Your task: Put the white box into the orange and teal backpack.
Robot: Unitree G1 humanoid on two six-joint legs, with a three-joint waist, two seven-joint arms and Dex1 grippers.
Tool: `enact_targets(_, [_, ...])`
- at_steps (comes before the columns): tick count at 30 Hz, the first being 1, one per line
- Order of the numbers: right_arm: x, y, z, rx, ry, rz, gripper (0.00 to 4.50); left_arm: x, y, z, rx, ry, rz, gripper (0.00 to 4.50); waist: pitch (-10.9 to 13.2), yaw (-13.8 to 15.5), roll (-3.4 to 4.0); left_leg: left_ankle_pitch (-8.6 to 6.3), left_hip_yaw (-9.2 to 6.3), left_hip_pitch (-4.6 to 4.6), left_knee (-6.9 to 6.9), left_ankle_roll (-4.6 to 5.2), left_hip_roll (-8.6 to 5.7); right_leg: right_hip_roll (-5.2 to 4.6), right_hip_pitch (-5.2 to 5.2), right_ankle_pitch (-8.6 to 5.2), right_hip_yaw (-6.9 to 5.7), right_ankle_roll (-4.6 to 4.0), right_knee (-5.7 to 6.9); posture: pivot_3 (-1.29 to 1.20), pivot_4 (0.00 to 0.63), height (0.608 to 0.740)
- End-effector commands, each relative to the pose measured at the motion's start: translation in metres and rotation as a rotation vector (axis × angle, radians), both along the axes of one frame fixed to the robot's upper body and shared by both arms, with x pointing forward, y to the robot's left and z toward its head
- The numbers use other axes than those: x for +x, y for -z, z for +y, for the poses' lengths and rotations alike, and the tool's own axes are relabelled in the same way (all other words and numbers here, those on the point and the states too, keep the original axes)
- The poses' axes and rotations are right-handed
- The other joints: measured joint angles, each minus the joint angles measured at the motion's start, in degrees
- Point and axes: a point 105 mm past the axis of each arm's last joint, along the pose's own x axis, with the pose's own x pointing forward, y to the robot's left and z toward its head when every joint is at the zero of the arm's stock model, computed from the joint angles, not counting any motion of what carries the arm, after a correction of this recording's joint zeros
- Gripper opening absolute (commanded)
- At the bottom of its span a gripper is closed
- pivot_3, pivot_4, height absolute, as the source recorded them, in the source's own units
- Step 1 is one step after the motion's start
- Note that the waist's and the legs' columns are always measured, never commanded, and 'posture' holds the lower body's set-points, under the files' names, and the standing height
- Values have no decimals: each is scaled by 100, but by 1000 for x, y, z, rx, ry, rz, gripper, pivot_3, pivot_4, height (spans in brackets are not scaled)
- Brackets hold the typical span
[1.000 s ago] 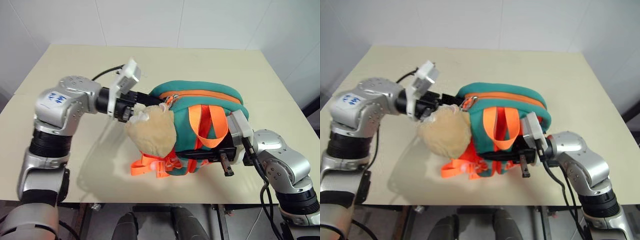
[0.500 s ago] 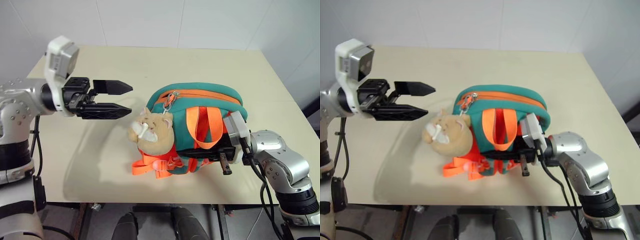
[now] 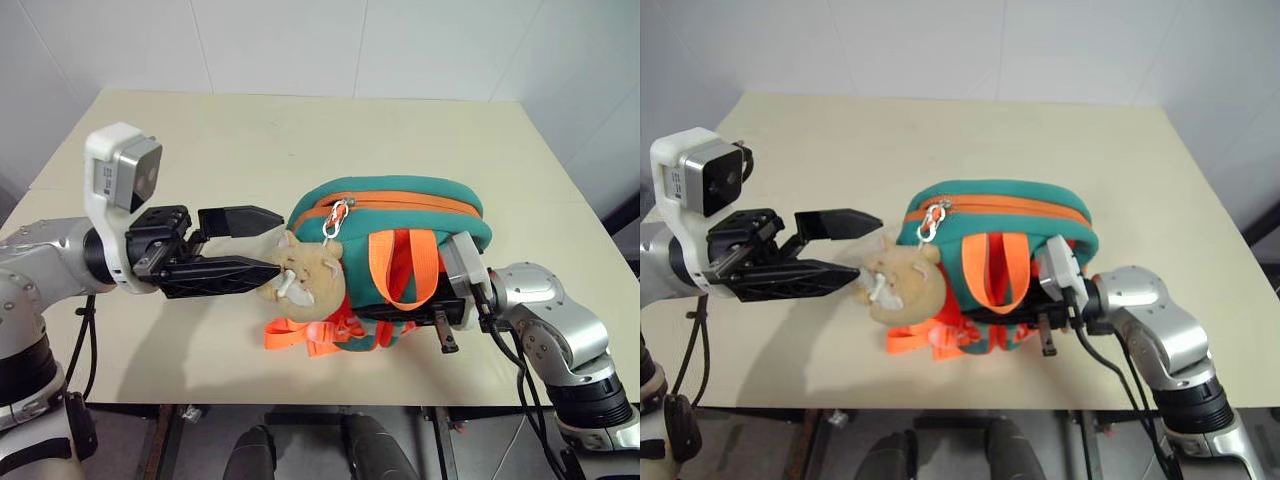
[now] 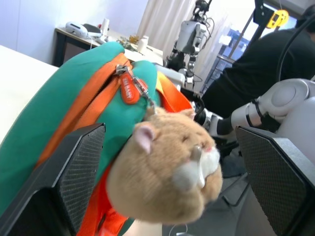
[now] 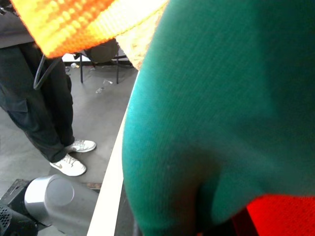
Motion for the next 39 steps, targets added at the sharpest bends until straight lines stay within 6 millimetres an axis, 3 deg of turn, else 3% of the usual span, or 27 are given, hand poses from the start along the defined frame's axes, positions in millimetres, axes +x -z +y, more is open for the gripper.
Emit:
enact_targets(1, [1, -6, 2, 17, 4, -39, 1, -9, 3, -9, 16, 12, -2, 4500, 0, 3, 0, 0, 1, 0, -1, 0, 0, 0, 0, 0, 1, 0, 0, 0, 150, 740])
enact_targets(7, [2, -8, 3, 29, 15, -43, 1, -8, 14, -18, 80, 2, 37, 4500, 0, 2, 0, 0, 2, 0, -1, 0, -2, 0, 0, 0, 1, -1, -3, 0, 150, 740])
enact_targets(13, [7, -14, 6, 75, 49, -48, 1, 8, 25, -23, 162, -46, 45, 4500, 0, 2, 0, 0, 3, -1, -3, -1, -3, 1, 0, -1, 1, -3, -9, 0, 150, 740])
enact_targets(26, [14, -37, -2, 324, 213, -71, 1, 12, 11, -16, 169, -23, 24, 1181, 0, 5, 1, -1, 5, -4, -26, -2, -2, 1, -6, -3, 2, -6, -27, 0, 150, 740])
enact_targets(30, [13, -40, -6, 357, 242, -71, 1, 13, 4, -8, 191, -36, 7, 867, 0, 0, 1, -1, 6, -5, -43, -2, -2, 1, -9, -3, 2, -6, -38, 0, 150, 740])
enact_targets(39, [10, -37, -12, 341, 245, -63, 1, 16, -4, 5, 235, -40, -16, 834, 1, 2, 2, -1, 7, -6, -72, -3, -1, 0, -16, -6, 0, -10, -51, 0, 150, 740])
